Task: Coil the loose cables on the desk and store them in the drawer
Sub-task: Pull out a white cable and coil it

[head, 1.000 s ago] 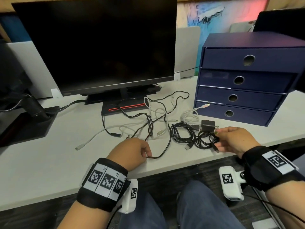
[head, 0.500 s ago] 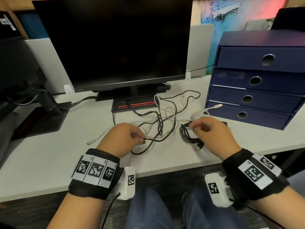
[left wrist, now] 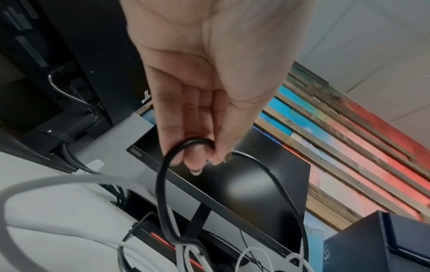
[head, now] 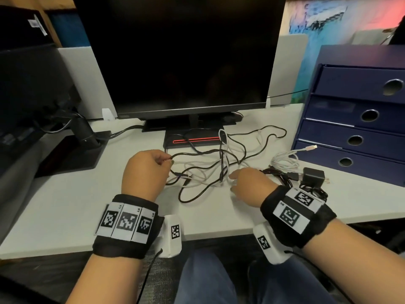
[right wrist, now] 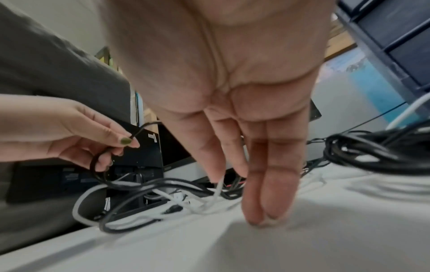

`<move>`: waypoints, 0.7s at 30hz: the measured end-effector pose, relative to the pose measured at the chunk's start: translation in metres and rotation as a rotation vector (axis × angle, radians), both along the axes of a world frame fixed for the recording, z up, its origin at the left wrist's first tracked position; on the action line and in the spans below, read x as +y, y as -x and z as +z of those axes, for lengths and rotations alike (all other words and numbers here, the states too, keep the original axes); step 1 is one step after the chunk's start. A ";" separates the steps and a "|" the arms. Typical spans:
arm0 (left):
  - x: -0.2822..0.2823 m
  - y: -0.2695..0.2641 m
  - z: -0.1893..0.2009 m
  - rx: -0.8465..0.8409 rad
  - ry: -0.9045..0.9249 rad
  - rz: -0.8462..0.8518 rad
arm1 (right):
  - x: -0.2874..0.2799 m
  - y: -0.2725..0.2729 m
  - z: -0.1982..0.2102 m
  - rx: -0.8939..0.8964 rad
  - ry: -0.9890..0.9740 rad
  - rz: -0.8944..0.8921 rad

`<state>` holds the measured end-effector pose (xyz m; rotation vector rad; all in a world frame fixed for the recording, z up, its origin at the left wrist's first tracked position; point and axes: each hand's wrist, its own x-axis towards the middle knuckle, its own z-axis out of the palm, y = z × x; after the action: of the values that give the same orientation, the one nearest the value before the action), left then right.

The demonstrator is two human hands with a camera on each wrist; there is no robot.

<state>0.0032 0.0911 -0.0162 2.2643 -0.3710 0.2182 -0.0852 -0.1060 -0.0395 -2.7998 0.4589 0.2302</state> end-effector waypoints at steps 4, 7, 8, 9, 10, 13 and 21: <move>0.008 -0.003 0.002 -0.078 -0.061 0.065 | 0.009 -0.007 -0.013 0.048 -0.001 0.018; 0.009 -0.002 0.003 -0.082 -0.039 0.073 | 0.014 -0.008 -0.013 0.052 0.019 0.056; 0.008 -0.002 0.002 -0.068 -0.022 0.068 | 0.016 -0.007 -0.012 0.052 0.027 0.069; 0.006 -0.001 0.002 -0.050 -0.002 0.061 | 0.017 -0.006 -0.011 0.048 0.022 0.082; 0.004 -0.001 0.001 -0.031 0.025 0.058 | 0.017 -0.005 -0.011 0.042 -0.002 0.086; -0.002 0.003 0.002 0.015 0.097 0.033 | 0.018 0.001 -0.013 -0.051 -0.114 0.071; -0.021 0.019 -0.002 0.111 0.055 -0.112 | 0.027 0.033 0.000 -0.248 -0.292 0.191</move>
<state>-0.0157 0.0700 -0.0182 2.1832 -0.4264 0.0439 -0.1187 -0.0793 -0.0390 -2.5371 0.0908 -0.0121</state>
